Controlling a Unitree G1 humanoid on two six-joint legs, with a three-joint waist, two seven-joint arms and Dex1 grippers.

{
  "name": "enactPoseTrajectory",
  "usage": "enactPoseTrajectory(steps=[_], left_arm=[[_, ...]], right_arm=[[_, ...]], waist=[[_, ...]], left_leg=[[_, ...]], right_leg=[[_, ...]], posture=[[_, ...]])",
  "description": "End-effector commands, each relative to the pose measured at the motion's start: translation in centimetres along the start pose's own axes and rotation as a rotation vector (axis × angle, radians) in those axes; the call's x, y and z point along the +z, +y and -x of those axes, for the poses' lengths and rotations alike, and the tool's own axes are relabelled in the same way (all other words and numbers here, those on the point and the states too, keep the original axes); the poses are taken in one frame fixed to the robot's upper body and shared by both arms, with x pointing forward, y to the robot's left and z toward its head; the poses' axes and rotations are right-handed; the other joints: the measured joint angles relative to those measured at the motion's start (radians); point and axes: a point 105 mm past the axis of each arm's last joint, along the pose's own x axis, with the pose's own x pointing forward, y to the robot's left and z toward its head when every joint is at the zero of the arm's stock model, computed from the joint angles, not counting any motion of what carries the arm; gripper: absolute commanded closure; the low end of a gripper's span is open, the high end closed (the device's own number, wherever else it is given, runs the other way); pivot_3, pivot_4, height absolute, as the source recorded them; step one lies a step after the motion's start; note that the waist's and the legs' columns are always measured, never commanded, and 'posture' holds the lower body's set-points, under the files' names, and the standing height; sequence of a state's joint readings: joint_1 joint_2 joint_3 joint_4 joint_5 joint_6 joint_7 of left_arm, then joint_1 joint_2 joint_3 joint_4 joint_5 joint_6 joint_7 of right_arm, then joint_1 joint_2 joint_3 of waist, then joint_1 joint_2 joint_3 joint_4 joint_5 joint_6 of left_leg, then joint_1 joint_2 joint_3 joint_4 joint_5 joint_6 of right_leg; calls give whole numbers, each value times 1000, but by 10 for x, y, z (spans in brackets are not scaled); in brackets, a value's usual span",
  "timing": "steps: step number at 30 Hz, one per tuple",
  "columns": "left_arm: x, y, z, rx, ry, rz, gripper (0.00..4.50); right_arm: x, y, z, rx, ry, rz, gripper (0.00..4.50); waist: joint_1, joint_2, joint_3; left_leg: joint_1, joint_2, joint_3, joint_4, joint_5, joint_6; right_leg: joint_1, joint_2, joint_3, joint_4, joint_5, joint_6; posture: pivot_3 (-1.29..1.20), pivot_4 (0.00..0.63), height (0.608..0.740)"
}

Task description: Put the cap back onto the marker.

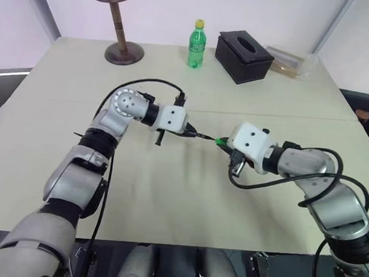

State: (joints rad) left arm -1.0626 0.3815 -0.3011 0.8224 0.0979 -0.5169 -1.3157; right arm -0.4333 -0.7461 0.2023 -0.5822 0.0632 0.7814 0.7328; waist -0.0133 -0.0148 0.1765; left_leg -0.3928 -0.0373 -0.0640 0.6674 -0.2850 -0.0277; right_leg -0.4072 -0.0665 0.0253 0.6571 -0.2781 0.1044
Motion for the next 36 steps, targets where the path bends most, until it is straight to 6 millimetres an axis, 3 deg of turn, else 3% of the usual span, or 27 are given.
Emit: enactPoseTrajectory(steps=[1, 36], left_arm=[[10, 10, 3, 18, -15, -49, 4500], [24, 1, -6, -34, -70, -87, 4500]], right_arm=[[11, -2, 2, -16, -37, 27, 4467], [10, -4, -4, 6, -32, 44, 4467]], waist=[[0, 0, 0], [-1, 0, 0]], left_leg=[[0, 0, 0, 0, 0, 0], [0, 0, 0, 0, 0, 0]], right_leg=[[0, 0, 0, 0, 0, 0], [0, 0, 0, 0, 0, 0]], posture=[[0, 150, 740], [0, 150, 740]])
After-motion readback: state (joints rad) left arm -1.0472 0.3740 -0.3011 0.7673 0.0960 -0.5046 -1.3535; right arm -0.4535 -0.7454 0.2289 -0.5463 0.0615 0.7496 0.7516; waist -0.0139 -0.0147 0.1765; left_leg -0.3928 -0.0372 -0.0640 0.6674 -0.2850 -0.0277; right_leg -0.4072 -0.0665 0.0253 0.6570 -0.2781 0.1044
